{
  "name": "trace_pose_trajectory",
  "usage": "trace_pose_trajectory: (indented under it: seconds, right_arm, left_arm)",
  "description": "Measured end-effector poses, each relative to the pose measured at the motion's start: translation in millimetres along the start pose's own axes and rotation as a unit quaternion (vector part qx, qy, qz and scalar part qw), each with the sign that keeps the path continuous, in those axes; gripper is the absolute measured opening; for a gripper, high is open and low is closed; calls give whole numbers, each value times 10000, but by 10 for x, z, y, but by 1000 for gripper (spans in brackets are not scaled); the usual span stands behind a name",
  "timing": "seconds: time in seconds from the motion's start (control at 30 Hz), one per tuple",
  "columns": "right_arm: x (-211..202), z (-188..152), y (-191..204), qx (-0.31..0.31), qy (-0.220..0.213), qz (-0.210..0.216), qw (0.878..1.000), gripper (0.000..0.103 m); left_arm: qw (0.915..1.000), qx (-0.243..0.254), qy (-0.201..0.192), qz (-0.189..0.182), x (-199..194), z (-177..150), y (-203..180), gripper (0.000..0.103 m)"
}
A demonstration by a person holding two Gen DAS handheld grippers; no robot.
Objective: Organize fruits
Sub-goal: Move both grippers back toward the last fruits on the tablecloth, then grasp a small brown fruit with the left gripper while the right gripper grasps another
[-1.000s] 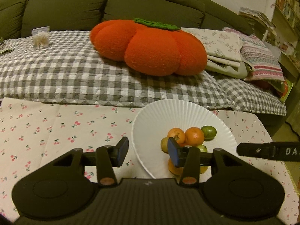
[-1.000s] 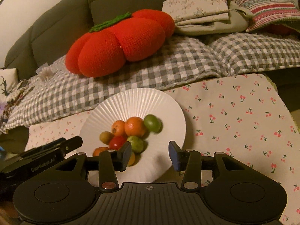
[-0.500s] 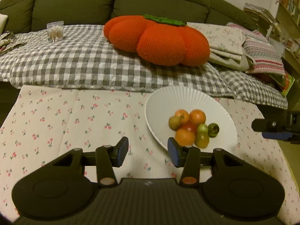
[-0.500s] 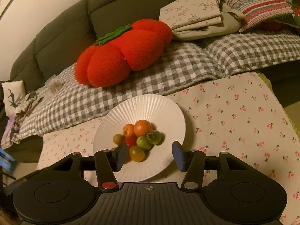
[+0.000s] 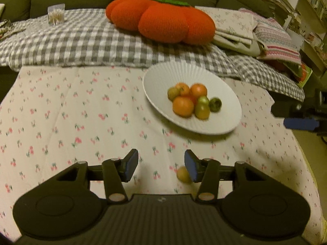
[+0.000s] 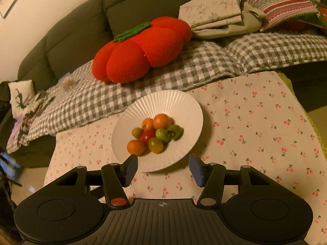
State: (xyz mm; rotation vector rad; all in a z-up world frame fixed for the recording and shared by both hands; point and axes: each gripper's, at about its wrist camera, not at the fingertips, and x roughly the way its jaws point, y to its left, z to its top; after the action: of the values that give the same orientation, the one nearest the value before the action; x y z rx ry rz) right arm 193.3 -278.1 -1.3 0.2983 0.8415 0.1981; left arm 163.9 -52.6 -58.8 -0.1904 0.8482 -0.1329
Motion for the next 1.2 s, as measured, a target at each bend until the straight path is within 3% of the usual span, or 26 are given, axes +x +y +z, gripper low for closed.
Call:
trace_pose_trajectory:
  seconds: [0.1, 0.33, 0.57, 0.67, 0.77, 0.8, 1.2]
  right_arm:
    - [-22, -27, -29, -8, 33, -93, 10000, 62]
    - [20, -107, -45, -80, 271, -237, 9993, 64]
    - [7, -105, -109, -9, 311, -265, 9992, 65]
    - [3, -95, -146, 53, 307, -293, 9991, 65]
    - [0, -94, -163, 68, 309, -306, 9990, 65]
    - [0, -93, -165, 71, 309, -309, 9990, 65]
    - [105, -147, -142, -124, 474, -364, 9981, 65]
  left_arm:
    - [10000, 59, 39, 5, 25, -62, -32, 49]
    - [10000, 51, 54, 6, 170, -136, -88, 49]
    - [9987, 467, 176, -56, 369, -297, -301, 49]
    - [9973, 721, 122, 16, 405, -352, -370, 46]
    - [9961, 874, 103, -23, 415, -352, -402, 30]
    - [9961, 877, 94, -32, 416, -348, -401, 27]
    - [9991, 414, -16, 102, 287, -217, -169, 26]
